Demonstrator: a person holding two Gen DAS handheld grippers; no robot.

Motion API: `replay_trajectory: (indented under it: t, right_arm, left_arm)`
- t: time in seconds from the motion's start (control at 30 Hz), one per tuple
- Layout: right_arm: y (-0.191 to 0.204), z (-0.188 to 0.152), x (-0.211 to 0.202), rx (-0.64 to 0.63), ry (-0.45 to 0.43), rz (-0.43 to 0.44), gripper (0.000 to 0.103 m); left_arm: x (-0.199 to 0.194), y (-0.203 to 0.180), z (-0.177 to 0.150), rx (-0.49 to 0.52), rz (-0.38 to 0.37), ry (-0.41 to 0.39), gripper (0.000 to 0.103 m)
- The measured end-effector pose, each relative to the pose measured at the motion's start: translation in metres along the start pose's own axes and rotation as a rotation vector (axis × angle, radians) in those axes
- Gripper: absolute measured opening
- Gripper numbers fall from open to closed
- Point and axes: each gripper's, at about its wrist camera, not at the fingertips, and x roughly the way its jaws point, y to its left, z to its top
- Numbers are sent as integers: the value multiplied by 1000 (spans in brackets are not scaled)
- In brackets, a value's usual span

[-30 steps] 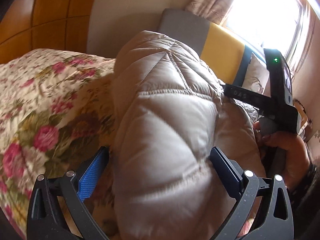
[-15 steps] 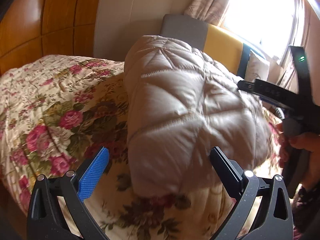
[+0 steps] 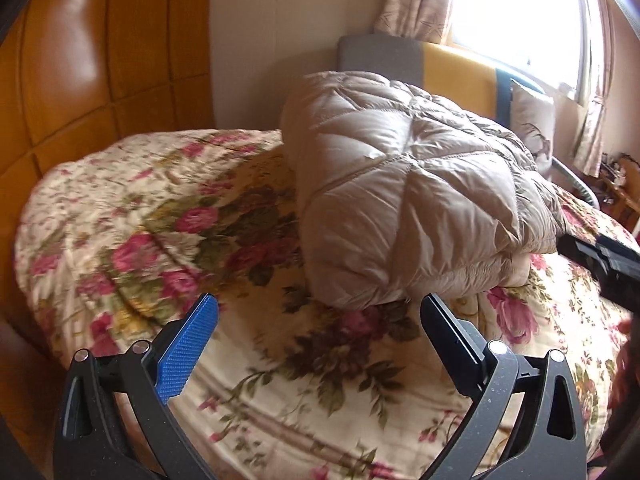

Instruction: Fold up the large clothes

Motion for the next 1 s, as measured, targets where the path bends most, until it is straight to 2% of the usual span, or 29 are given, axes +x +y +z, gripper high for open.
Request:
replay_trajectory:
  t: [0.2,0.33,0.43,1.0]
  right_arm:
    - [8,-22,-26,8,-8,-4,101]
    - [9,-35,-35,36,3,-40,101]
    - [8,-42,-45,58,-29,-39,101]
    - [19,-43,-50,18,-27,-32,101]
  left_arm:
    - [-27,12,-4,-55,62,-24,100]
    - [-41,13,-10,-72,92,-21,100]
    - [-49,10,-14,-57,92,-35,100]
    - [-59,0,-18,-29,84,-48,100]
